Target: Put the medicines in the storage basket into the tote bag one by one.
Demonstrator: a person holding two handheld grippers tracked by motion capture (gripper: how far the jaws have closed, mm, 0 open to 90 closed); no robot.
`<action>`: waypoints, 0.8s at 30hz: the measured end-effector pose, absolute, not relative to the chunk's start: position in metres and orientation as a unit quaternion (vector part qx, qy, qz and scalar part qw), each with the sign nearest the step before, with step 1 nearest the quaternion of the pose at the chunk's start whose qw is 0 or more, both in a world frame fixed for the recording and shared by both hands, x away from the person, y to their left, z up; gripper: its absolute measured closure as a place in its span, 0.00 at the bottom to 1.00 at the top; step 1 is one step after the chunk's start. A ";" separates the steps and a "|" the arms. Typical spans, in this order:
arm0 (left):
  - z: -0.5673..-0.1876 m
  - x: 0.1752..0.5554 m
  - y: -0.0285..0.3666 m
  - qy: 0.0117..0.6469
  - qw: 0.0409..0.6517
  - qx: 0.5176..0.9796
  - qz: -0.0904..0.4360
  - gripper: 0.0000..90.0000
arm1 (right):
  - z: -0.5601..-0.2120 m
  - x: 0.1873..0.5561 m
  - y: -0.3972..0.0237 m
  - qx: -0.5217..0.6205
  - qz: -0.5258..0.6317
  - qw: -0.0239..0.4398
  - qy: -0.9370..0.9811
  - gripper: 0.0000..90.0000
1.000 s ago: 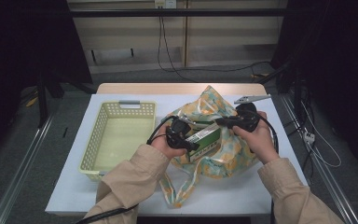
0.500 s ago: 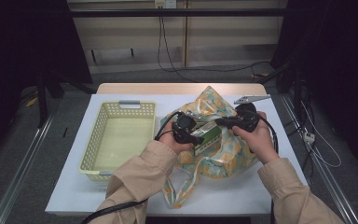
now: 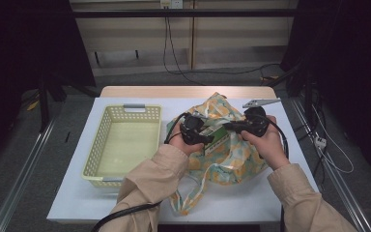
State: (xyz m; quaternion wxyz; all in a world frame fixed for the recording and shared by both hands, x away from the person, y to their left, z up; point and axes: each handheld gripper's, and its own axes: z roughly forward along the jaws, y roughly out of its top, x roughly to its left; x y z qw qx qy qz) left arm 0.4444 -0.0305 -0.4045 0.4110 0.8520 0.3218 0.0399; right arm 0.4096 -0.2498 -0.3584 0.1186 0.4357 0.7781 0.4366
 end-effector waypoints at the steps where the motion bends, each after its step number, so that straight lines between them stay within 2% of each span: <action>1: -0.404 0.444 -0.030 0.325 0.408 0.852 0.039 0.50 | -0.358 0.409 -0.250 0.436 0.437 0.118 0.778 0.97; 8: -0.395 0.433 -0.024 0.301 0.394 0.868 0.034 0.33 | -0.359 0.409 -0.249 0.436 0.435 0.117 0.779 0.97; 24: -0.378 0.398 -0.003 0.251 0.388 0.887 0.018 0.26 | -0.367 0.408 -0.255 0.443 0.429 0.116 0.779 0.97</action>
